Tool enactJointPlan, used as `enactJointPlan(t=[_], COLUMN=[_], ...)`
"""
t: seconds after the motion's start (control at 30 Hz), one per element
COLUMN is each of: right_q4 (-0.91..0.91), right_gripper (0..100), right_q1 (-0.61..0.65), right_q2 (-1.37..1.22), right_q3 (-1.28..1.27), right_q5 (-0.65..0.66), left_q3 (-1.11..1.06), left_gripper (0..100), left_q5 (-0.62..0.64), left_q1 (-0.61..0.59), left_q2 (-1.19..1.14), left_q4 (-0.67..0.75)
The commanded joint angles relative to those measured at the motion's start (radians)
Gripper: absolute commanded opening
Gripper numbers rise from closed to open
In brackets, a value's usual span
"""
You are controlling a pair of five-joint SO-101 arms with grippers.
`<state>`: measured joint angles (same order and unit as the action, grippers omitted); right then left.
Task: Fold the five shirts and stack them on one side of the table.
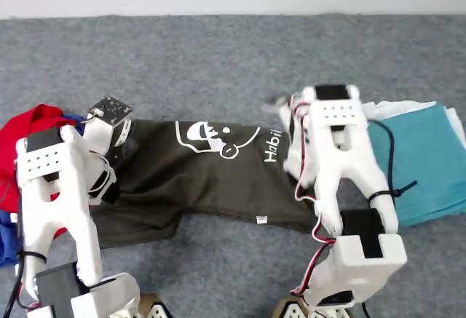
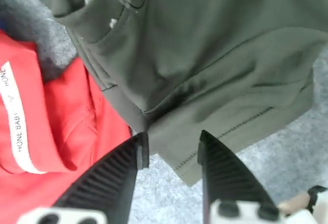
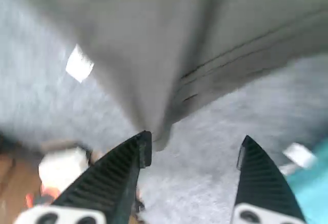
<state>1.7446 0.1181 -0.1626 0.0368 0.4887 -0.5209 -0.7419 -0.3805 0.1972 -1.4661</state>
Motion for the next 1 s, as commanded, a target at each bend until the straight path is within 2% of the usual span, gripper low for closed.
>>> enactJointPlan(t=[0.0,0.07,0.17,0.57,0.67,0.77,0.9,0.97], right_q4=[-0.087,-0.186,-0.272,-0.285,-0.283,-0.240,-0.113,-0.061], right_gripper=[27.3,27.3,27.3,27.0,26.5,18.6,0.0,2.6], right_q1=[-0.027,-0.045,-0.048,-0.045,-0.036,-0.008,0.019,0.013], right_q2=[0.002,-0.018,-0.117,-0.498,-0.555,-0.584,-0.616,-0.631], right_q3=[0.189,0.173,0.121,0.267,0.302,0.331,0.396,0.439], right_q5=[-0.249,-0.348,-0.400,-0.404,-0.397,-0.376,-0.256,-0.230], left_q3=[-0.013,-0.045,-0.094,-0.114,-0.114,-0.114,-0.114,-0.114], left_gripper=[16,16,16,16,16,16,16,16], left_q5=[-0.018,-0.018,-0.018,-0.014,0.023,0.023,0.023,0.023], left_q1=[-0.006,-0.006,-0.006,-0.006,-0.006,-0.006,-0.006,-0.006], left_q2=[0.028,0.028,0.028,0.028,0.028,0.028,0.028,0.028], left_q4=[-0.011,-0.009,-0.005,-0.011,-0.011,-0.011,-0.011,-0.011])
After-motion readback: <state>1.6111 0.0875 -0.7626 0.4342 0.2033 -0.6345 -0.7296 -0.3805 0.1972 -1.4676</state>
